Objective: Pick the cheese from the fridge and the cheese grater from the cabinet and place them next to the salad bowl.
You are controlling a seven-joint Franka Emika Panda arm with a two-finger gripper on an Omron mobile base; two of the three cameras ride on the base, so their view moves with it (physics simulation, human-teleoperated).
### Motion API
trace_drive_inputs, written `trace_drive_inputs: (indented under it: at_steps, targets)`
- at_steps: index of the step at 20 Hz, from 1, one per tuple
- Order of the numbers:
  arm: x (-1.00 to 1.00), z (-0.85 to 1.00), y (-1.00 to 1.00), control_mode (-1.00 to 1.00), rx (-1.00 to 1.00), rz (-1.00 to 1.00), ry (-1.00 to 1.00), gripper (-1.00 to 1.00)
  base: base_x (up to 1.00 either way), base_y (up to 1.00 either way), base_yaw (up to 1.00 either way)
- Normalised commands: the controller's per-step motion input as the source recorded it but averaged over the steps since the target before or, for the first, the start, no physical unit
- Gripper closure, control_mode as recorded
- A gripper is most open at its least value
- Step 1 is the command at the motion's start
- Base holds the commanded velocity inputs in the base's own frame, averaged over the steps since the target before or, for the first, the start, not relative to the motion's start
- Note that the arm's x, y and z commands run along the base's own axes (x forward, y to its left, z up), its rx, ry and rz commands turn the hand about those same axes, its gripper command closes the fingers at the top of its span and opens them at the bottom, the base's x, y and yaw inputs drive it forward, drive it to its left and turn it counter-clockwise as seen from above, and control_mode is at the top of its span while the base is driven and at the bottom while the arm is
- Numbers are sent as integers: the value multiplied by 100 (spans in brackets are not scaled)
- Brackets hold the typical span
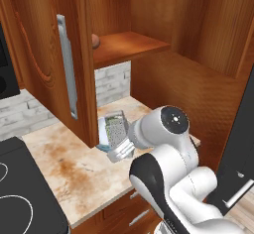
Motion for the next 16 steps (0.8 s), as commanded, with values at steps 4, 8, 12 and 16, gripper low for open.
trace_drive_inputs:
  at_steps: [4,8,12,16]
  targets:
    - [0,-8,27,-100,13,-7,-12,100,0,0,0]
    - [0,0,27,-100,14,-7,-9,100,0,0,0]
    - [0,-14,25,-100,10,-6,-5,100,0,0,0]
    - [0,-22,19,-100,4,-16,0,100,0,0,0]
